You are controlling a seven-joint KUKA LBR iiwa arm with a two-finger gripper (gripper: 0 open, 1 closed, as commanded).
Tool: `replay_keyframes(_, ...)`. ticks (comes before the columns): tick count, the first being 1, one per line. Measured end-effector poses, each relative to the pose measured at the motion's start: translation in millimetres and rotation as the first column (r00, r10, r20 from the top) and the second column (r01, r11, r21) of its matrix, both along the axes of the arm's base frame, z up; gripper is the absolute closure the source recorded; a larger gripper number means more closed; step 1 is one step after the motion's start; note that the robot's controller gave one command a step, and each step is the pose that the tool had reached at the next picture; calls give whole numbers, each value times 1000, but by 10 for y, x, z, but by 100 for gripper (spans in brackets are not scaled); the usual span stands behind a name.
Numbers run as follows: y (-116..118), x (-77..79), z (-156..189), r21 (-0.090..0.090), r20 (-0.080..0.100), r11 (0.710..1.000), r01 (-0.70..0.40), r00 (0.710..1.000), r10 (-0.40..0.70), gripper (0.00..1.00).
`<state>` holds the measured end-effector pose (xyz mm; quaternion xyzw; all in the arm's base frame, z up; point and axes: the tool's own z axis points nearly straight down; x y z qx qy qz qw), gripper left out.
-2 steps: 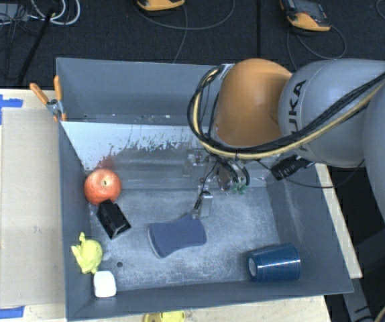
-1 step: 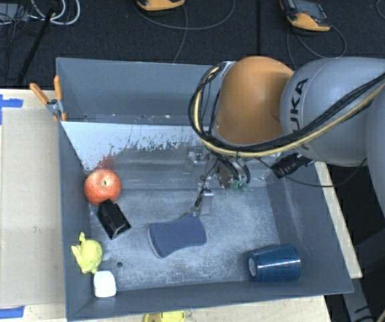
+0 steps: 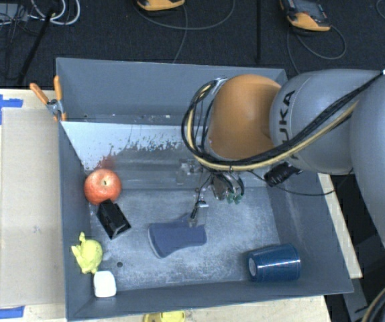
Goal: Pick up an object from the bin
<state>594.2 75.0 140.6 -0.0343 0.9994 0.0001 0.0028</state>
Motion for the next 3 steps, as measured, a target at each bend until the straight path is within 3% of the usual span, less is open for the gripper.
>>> replay_keyframes(1, 101, -179, -546, 0, -4, 999, -45, 999, 45, 0)
replay_keyframes(2, 170, -281, -692, 0, -8, 999, -52, 999, 52, 100)
replay_keyframes(3, 169, -281, -693, 0, -8, 999, -52, 999, 52, 100)
